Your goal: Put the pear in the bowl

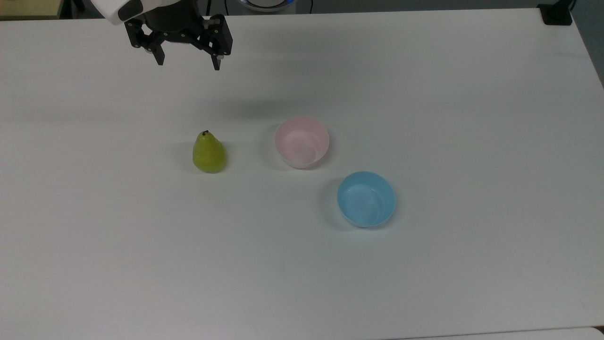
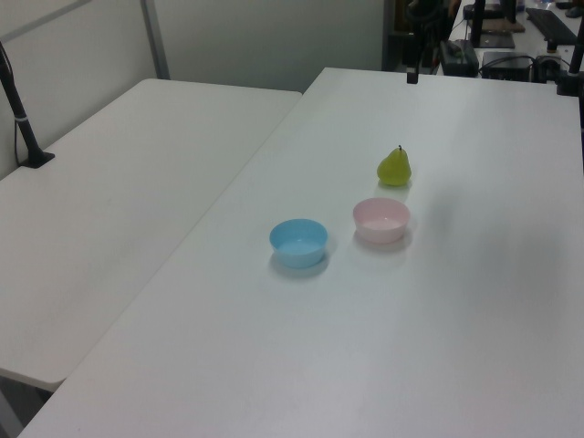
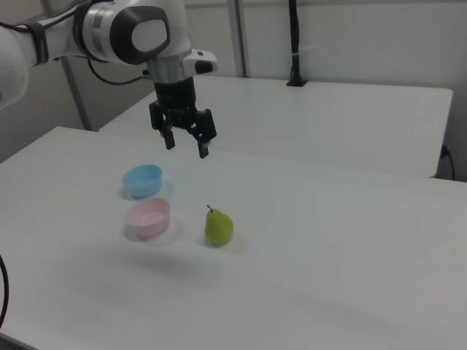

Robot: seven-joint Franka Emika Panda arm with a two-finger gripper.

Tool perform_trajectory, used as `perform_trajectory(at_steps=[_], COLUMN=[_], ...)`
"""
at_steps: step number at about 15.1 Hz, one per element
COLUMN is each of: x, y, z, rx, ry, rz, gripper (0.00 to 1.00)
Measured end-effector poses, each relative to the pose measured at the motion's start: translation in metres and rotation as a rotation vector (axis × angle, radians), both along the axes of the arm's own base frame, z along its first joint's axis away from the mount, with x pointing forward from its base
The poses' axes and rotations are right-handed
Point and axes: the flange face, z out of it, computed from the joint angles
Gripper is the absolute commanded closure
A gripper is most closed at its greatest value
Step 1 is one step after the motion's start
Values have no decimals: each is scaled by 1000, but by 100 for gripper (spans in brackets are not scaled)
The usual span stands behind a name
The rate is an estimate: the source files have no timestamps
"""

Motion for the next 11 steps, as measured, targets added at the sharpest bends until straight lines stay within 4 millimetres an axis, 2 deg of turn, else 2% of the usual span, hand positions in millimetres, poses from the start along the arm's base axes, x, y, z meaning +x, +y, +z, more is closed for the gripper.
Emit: perform_trajectory(at_steps=[11], x=[-7], y=[-3], z=[2], rx=[5], ry=[27], rz=[-6], gripper=[0])
